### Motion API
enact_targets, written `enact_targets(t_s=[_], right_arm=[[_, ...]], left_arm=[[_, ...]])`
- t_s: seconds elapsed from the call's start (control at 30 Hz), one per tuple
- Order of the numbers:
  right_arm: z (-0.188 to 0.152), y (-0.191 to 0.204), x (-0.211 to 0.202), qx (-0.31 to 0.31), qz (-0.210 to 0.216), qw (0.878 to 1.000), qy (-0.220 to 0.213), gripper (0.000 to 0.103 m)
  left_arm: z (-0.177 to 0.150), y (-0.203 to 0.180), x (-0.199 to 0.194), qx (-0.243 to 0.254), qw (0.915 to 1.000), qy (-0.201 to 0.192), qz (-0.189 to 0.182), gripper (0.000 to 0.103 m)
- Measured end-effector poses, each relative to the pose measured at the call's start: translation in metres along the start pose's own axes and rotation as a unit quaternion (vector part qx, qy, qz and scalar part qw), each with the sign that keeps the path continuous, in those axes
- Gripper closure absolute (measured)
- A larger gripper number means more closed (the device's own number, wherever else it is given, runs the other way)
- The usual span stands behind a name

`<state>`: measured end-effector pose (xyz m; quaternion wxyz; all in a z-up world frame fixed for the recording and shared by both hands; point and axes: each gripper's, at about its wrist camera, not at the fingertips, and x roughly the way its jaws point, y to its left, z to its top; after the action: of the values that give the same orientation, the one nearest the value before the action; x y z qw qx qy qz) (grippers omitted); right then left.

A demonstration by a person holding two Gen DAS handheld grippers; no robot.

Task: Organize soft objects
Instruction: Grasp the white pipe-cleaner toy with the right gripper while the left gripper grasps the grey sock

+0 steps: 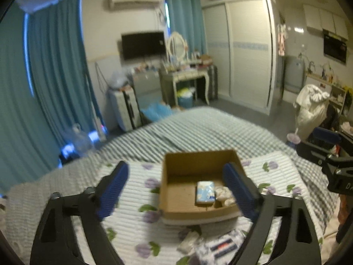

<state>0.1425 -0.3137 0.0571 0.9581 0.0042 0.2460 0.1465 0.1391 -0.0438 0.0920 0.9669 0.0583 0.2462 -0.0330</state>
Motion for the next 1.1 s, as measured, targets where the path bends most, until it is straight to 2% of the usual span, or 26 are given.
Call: enact_targets(t_s=[0.13,0.23,0.3,0.4,0.53,0.73,0.87,1.0,1.1], right_arm=[[-0.015,0.028,-0.051,-0.028,0.01,1.0,0.006,0.004],[-0.046,0.055,-0.075,-0.054,0.018,0.998,0.02,0.0],[-0.067,0.066,-0.078,-0.062,0.026,0.997,0.037,0.0],[-0.118,0.088,-0.067,-0.071,0.043,0.993,0.081,0.0],[-0.178,0.112,-0.046,-0.082,0.056,0.986,0.131,0.0],[-0.233,0.139,-0.009,-0.082,0.082,0.976,0.184,0.0],[-0.248,0.151,0.014,-0.093,0.066,0.973,0.2,0.0],[-0.252,0.147,0.033,-0.079,0.055,0.973,0.209,0.0],[-0.258,0.145,0.044,-0.078,0.054,0.971,0.22,0.014]], left_arm=[[-0.01,0.01,-0.066,-0.004,0.9995,-0.026,0.018,0.005],[-0.026,0.016,-0.09,-0.001,0.999,-0.024,0.037,0.005],[-0.043,0.02,-0.102,0.002,0.9986,-0.019,0.049,0.005],[-0.078,0.024,-0.111,0.009,0.9989,-0.002,0.047,0.005],[-0.127,0.028,-0.105,-0.002,0.998,0.037,0.051,0.005],[-0.179,0.023,-0.086,-0.011,0.9962,0.068,0.053,0.005],[-0.206,0.024,-0.064,-0.027,0.9944,0.096,0.036,0.005],[-0.222,0.025,-0.048,-0.019,0.9927,0.115,0.033,0.005],[-0.23,0.026,-0.037,-0.021,0.9919,0.122,0.026,0.005]])
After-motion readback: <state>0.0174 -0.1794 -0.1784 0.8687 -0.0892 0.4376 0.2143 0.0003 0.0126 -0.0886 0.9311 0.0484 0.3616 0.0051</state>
